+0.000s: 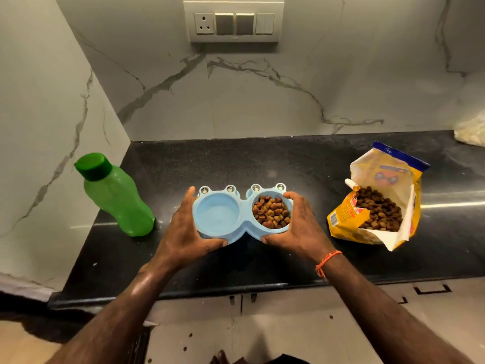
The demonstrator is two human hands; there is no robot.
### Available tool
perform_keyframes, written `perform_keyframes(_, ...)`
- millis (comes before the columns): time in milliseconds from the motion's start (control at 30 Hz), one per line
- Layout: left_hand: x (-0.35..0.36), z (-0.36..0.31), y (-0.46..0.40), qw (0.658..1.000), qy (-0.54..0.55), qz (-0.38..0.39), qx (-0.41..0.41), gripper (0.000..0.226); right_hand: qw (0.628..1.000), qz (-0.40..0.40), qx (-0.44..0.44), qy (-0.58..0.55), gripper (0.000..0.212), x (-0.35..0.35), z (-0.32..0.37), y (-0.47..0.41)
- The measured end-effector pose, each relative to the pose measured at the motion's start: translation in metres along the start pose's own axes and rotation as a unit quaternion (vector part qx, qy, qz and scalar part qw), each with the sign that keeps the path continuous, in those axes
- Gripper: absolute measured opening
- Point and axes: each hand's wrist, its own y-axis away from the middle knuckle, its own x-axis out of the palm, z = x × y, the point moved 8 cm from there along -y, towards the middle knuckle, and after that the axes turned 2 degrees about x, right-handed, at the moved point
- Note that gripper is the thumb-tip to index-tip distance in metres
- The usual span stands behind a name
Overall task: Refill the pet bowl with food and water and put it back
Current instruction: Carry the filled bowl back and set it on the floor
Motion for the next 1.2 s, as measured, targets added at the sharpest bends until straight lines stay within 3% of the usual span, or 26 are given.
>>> perform_keyframes(233, -0.027, -0.029, 0.043, 0.998, -0.003, -0.059, -0.014, 0.143, 0.996, 0.029, -0.087, -0.005, 0.116, -0.016, 0.033, 0.007)
perform_keyframes(467, -0.055, -0.049, 0.118, 0.986, -0.039, -0.134, -0.094, 0.147, 0.979, 0.095, -0.181, -0.024, 0.113, -0.016, 0.073, 0.032)
perform_keyframes(733, -0.084, -0.065, 0.228, 0.949, -0.06, -0.236, -0.199, 0.146, 0.945, 0.19, -0.264, -0.034, 0.113, 0.013, 0.124, 0.074)
perform_keyframes(1200, -0.133, -0.065, 0.431, 0.873, -0.081, -0.33, -0.349, 0.15, 0.866, 0.331, -0.372, -0.043, 0.114, 0.105, 0.234, 0.203)
